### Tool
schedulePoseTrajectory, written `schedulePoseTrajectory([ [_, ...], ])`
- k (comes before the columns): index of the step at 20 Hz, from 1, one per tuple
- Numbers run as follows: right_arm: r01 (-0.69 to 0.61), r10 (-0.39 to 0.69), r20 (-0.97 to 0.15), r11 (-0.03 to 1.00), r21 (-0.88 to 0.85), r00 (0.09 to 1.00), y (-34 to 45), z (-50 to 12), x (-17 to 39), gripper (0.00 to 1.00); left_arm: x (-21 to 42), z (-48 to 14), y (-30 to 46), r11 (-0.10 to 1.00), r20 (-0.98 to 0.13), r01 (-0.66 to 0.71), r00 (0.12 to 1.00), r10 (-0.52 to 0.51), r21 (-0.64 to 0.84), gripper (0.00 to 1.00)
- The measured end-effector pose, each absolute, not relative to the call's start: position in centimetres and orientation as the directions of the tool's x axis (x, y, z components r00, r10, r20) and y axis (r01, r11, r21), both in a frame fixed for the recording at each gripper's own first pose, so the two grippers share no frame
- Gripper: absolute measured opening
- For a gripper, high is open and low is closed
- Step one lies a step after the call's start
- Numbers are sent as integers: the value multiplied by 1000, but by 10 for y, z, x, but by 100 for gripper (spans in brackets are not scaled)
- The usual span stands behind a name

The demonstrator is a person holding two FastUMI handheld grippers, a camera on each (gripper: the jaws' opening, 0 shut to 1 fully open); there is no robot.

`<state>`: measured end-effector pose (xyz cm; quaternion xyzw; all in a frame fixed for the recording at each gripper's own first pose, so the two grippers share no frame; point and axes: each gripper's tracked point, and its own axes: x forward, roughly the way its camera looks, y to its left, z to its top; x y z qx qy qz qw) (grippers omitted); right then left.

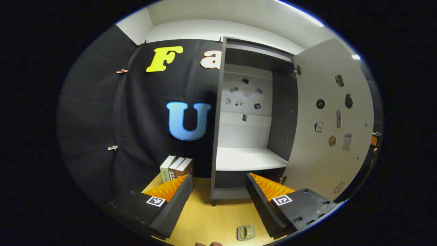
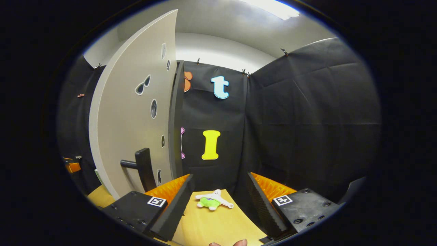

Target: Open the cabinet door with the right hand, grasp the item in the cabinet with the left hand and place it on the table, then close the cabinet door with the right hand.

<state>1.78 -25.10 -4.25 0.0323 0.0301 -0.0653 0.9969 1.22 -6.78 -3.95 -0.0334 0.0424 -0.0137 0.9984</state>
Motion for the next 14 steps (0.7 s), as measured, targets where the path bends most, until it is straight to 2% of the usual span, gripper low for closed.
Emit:
schedulePoseTrajectory([
  [2, 147, -144, -67, 988, 44, 987, -252, -42, 14, 96, 7, -14, -50, 999, -33, 1, 999, -3, -48, 98],
  [3, 153, -150, -67, 987, 42, 986, -252, -41, 12, 92, 5, -8, -43, 999, -17, -11, 1000, 10, -36, 97],
  [4, 158, -155, -68, 986, 48, 986, -251, -41, 12, 96, 3, -3, -37, 999, -11, -19, 1000, 19, -30, 96],
  [5, 162, -158, -70, 985, 57, 985, -250, -41, 11, 96, 2, -1, -32, 999, -7, -26, 1000, 25, -29, 95],
  [7, 171, -166, -69, 982, 75, 984, -248, -40, 9, 96, 1, -2, -24, 999, -12, -37, 999, 36, -26, 92],
  [10, 185, -180, -67, 979, 80, 981, -245, -40, 9, 95, -1, -11, -16, 999, -38, -43, 998, 43, -1, 97],
  [12, 187, -181, -70, 978, 90, 981, -239, -41, 9, 96, -2, -13, -14, 999, -42, -34, 999, 34, -11, 93],
  [13, 188, -181, -70, 978, 96, 981, -237, -41, 8, 96, -1, -14, -11, 999, -44, -33, 999, 32, -17, 95],
  [14, 187, -181, -67, 978, 98, 981, -234, -40, 6, 92, -2, -14, -7, 999, -44, -36, 998, 36, -17, 94],
])
